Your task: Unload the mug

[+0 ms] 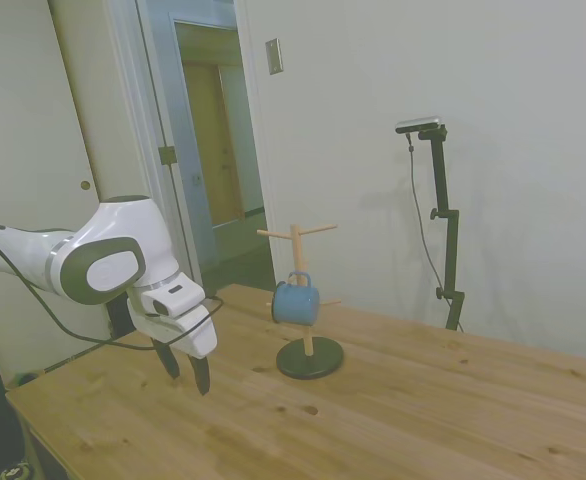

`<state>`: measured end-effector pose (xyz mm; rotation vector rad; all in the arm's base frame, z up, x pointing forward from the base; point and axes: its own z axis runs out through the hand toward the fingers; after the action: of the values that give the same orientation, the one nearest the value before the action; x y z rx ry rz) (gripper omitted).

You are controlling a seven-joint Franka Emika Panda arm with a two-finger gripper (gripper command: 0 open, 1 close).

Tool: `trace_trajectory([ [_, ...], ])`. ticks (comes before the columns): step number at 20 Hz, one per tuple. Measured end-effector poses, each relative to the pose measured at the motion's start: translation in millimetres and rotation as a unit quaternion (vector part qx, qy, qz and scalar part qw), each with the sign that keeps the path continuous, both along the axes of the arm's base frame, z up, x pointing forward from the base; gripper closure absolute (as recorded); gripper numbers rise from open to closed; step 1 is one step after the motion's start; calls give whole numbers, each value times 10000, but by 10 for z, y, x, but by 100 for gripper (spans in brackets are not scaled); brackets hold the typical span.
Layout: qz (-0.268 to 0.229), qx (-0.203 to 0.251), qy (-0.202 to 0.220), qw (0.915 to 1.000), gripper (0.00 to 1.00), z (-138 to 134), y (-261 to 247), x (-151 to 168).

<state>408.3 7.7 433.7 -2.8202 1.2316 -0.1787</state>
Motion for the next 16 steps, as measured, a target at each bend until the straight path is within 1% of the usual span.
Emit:
trace_trajectory([
  [3,12,4,-23,10000,0,11,-16,10],
  [6,-236,-179,-321,9990,0,168,-52,136],
  [8,-465,-382,-534,9968,0,278,-34,280],
  [13,-980,-959,-1126,9841,0,375,222,722],
  [16,-1200,-1289,-1509,9727,0,440,486,921],
])
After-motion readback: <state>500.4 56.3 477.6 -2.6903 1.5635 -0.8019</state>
